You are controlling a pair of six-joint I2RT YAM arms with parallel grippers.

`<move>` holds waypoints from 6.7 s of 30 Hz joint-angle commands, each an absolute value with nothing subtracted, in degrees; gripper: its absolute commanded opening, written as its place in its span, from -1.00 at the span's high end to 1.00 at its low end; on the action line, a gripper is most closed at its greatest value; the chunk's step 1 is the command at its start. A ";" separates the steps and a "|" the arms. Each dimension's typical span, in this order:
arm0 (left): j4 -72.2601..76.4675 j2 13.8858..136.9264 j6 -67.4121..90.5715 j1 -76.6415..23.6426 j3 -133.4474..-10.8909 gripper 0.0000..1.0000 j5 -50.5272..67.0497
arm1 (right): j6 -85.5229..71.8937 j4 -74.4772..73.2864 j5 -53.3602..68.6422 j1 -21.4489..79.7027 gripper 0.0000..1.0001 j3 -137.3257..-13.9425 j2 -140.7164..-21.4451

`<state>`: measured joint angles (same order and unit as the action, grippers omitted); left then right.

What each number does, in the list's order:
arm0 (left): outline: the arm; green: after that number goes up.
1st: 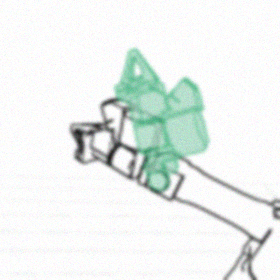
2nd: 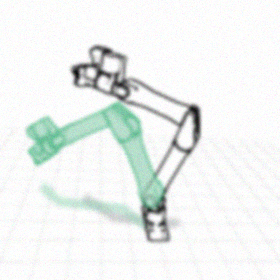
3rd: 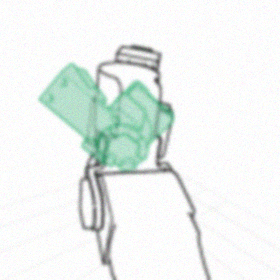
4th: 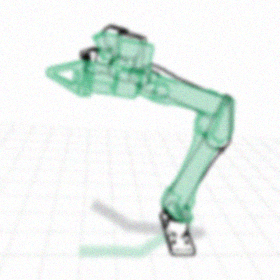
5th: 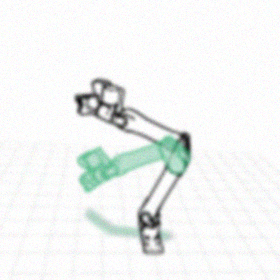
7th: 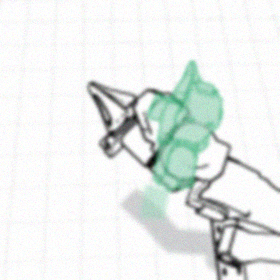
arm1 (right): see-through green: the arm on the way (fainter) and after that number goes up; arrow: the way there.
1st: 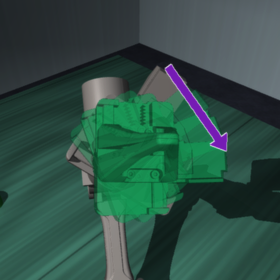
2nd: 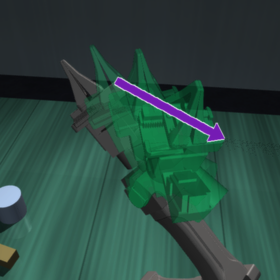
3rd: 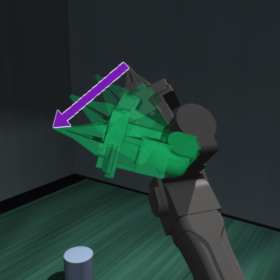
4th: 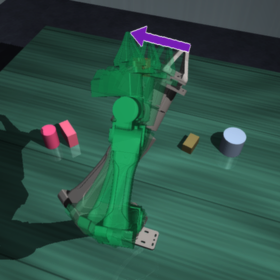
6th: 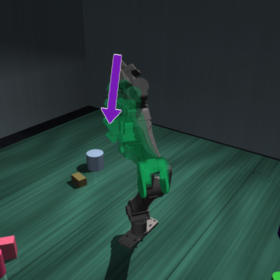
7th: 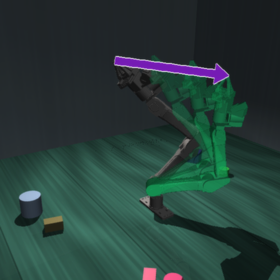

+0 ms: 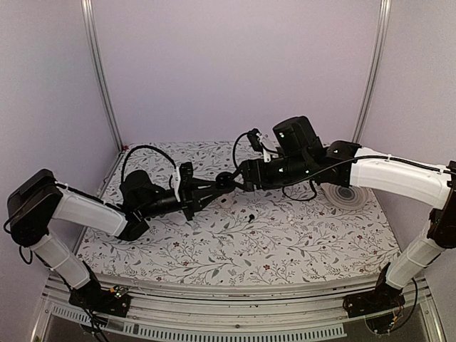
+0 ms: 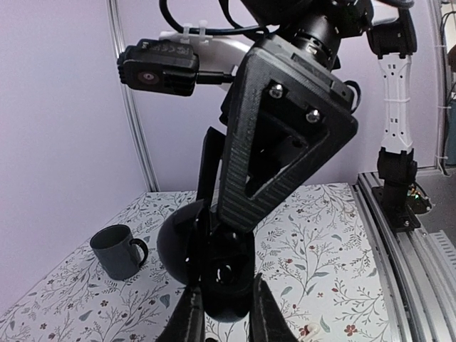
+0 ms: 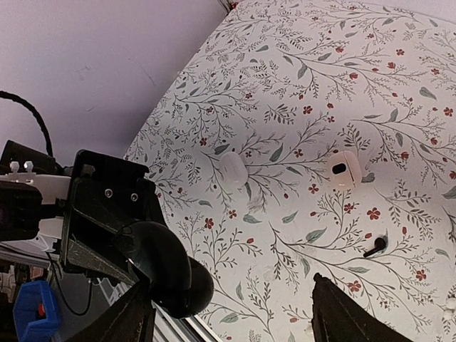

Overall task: Insert the wireless bluetooth earbuds into the charging case
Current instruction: Adjust the right earbud in the right side groove of the charging case, then adjust the left earbud at the center of the board, then pick up the left earbud from the center of the board.

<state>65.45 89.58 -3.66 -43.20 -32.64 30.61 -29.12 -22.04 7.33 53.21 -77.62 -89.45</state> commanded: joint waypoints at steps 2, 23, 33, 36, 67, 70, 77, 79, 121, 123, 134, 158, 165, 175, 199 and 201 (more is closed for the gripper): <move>66.75 87.30 -4.88 -42.76 -33.16 1.00 30.51 | -29.79 -24.10 5.72 53.34 -0.52 -77.79 -89.47; 62.38 77.92 -5.76 -41.69 -26.29 1.00 13.10 | -36.72 -27.03 5.81 45.00 -0.05 -73.52 -98.80; 58.53 72.16 -4.98 -41.06 -23.18 1.00 12.69 | -38.24 -25.36 5.42 45.04 0.30 -78.50 -113.66; 58.40 71.57 -4.58 -41.04 -22.76 1.00 12.72 | -38.62 -24.68 6.02 45.01 0.34 -79.07 -115.62; 58.61 72.75 -3.61 -40.87 -23.91 1.00 14.06 | -31.82 -35.14 -3.90 46.37 0.29 -82.33 -118.61; 58.41 73.01 -3.60 -40.87 -24.08 1.00 14.06 | -31.64 -34.45 -3.77 46.00 0.29 -81.25 -117.25; 58.32 73.01 -3.47 -40.87 -24.08 1.00 13.89 | -31.38 -35.56 -4.35 45.52 0.33 -80.73 -116.12; 58.31 73.06 -3.51 -40.82 -24.16 1.00 13.91 | -31.44 -35.53 -4.52 45.02 0.33 -79.87 -115.89; 57.22 72.82 -3.33 -40.87 -24.53 1.00 13.22 | -33.70 -31.35 1.19 44.79 0.75 -79.29 -117.63; 57.22 72.77 -3.29 -40.86 -24.44 1.00 13.10 | -33.09 -30.74 1.53 43.68 0.75 -80.33 -118.76; 56.58 72.07 -3.42 -40.87 -24.42 1.00 12.58 | -29.60 -31.60 1.67 41.71 0.72 -87.42 -123.46; 56.09 74.68 -2.94 -40.88 -26.76 1.00 13.92 | -37.37 -14.23 -8.15 49.81 0.28 -65.20 -106.22; 55.72 74.90 -2.51 -40.87 -27.07 1.00 14.46 | -42.07 -16.20 -11.60 51.43 0.15 -68.03 -109.66; 55.72 74.84 -2.19 -40.87 -27.25 1.00 14.77 | -42.54 -18.24 -12.65 51.55 0.30 -73.99 -115.36; 55.53 73.94 -2.19 -40.87 -26.99 1.00 14.46 | -43.22 -23.45 -15.07 51.90 0.45 -77.90 -119.70; 55.52 74.00 -2.19 -40.87 -26.98 1.00 14.41 | -43.33 -23.77 -15.28 51.94 0.46 -77.94 -119.91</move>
